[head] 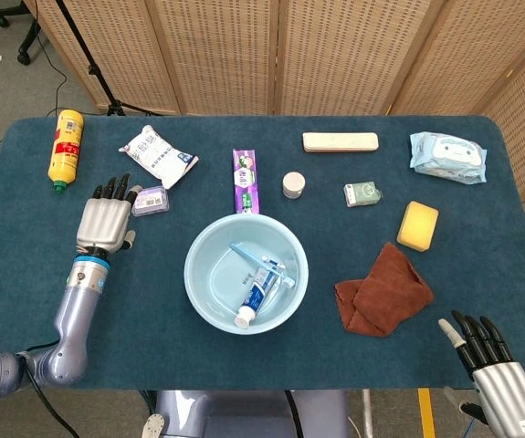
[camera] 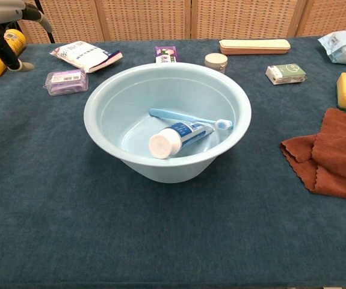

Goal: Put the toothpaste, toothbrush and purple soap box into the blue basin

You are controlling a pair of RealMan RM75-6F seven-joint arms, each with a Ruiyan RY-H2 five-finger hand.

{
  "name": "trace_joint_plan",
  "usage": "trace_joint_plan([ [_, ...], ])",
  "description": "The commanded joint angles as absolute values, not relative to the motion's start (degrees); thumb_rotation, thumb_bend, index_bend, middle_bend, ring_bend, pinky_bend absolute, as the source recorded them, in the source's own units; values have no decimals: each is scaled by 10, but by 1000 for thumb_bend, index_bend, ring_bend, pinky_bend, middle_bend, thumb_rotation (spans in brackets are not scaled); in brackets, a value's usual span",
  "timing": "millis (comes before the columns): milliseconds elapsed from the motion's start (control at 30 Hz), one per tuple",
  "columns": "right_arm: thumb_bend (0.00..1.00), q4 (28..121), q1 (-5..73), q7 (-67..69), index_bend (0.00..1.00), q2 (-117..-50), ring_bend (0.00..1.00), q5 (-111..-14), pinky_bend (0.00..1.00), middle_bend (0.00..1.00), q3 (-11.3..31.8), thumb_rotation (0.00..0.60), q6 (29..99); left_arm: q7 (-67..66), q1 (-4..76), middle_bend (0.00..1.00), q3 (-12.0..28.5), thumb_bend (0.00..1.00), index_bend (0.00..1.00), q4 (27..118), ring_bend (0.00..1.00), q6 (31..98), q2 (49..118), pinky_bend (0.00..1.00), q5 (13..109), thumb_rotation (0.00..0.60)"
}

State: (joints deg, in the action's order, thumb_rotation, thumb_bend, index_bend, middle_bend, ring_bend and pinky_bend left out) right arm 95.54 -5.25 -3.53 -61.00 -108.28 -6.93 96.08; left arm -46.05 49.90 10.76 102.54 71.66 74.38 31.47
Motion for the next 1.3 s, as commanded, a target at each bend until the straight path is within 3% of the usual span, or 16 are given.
trace_joint_plan([
  [33,131,954,-51,-35,0,-612,0,-1078,0,0,-68,600,955,-455,501,0,106,323,0,988,0,698,760,149,308,600],
  [1300,131,939,-32,-58,0,-635,0,-1017,0,0,-54,600,899,-469,561,0,124,323,0,696,0,549,884,149,239,600],
])
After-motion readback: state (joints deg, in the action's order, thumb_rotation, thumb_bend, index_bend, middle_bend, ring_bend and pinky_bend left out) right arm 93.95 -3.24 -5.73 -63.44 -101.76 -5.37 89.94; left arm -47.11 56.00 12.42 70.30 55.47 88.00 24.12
